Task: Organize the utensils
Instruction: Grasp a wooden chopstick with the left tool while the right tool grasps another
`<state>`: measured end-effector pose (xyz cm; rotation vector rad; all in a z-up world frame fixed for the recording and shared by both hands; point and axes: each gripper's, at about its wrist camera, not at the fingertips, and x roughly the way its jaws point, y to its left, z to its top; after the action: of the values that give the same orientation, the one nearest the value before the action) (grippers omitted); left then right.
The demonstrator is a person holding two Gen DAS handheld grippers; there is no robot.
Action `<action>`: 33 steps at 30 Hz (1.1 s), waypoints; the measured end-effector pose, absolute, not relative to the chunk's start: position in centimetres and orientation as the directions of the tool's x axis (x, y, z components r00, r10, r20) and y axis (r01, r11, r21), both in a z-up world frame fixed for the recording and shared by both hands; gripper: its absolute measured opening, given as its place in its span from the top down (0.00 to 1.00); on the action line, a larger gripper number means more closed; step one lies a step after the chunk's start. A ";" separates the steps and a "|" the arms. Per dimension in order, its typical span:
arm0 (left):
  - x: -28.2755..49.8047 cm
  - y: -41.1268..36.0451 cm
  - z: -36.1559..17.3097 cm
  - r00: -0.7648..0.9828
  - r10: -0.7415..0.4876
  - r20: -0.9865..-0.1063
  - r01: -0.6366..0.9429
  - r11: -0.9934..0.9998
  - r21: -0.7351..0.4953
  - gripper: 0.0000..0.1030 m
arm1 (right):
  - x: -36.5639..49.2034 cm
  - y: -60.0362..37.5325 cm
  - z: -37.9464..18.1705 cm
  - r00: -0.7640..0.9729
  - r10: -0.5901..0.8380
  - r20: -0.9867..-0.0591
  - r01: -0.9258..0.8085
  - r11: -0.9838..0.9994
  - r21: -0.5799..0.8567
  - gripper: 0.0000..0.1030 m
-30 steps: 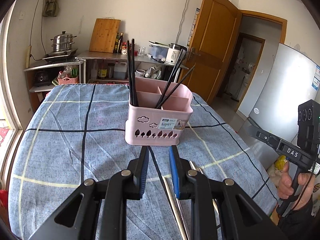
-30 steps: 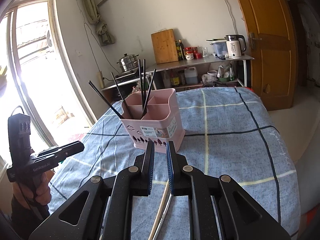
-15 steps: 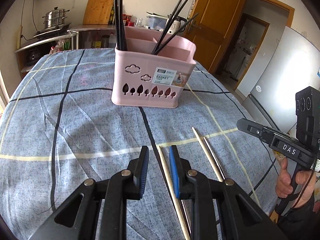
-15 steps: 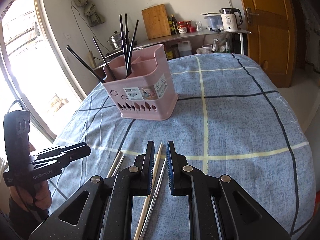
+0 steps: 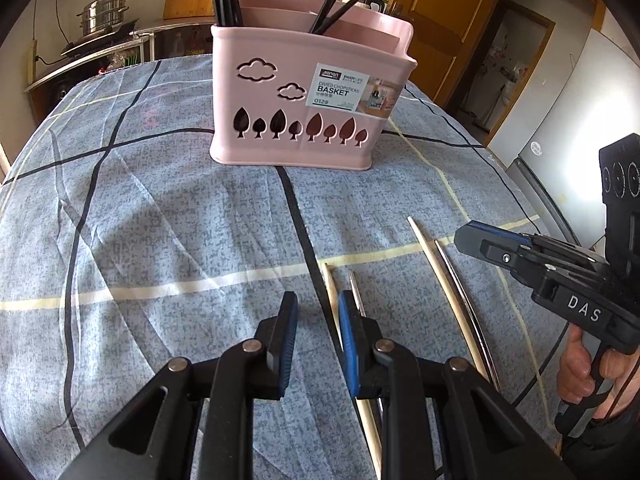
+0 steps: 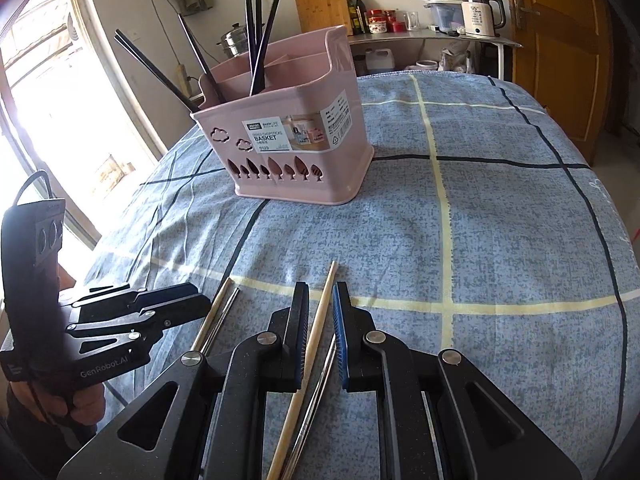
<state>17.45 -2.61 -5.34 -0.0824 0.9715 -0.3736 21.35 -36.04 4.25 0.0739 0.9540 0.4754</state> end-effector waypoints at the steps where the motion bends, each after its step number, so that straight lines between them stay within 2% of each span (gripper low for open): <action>1: 17.6 -2.7 -5.4 0.505 -0.342 -0.792 0.273 0.934 -0.230 0.78 | 21.5 -35.8 4.1 0.478 0.421 -0.771 -0.361 0.894 0.264 0.88; 7: 18.1 -3.5 -5.5 0.509 -0.317 -0.800 0.274 0.941 -0.198 0.78 | 22.3 -34.9 3.2 0.455 0.405 -0.793 -0.370 0.896 0.245 0.88; 13: 18.2 -5.2 -5.5 0.530 -0.257 -0.808 0.301 0.948 -0.104 0.79 | 23.0 -34.3 2.4 0.438 0.370 -0.819 -0.365 0.906 0.213 0.88; 16: 18.3 -5.3 -5.5 0.542 -0.230 -0.809 0.305 0.950 -0.066 0.88 | 23.4 -34.0 2.1 0.431 0.359 -0.828 -0.364 0.909 0.204 0.88; 17: 18.4 -5.2 -5.5 0.542 -0.227 -0.809 0.305 0.950 -0.063 0.91 | 23.5 -33.9 2.1 0.430 0.355 -0.830 -0.365 0.909 0.200 0.88; 27: 19.4 -3.1 -5.5 0.523 -0.221 -0.823 0.275 0.958 -0.083 0.91 | 24.3 -32.6 2.3 0.423 0.296 -0.856 -0.364 0.921 0.139 0.88; 29: 19.4 -3.5 -5.5 0.526 -0.204 -0.826 0.280 0.958 -0.059 0.91 | 24.3 -32.3 2.3 0.426 0.277 -0.861 -0.369 0.922 0.115 0.93; 33: 19.5 -3.8 -5.4 0.524 -0.203 -0.827 0.287 0.956 -0.053 0.91 | 24.6 -32.4 2.3 0.419 0.287 -0.861 -0.364 0.922 0.130 0.93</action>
<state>19.46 -3.82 -5.44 0.0938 0.9761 -0.2940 24.58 -32.38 2.34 -0.0806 1.0625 0.4090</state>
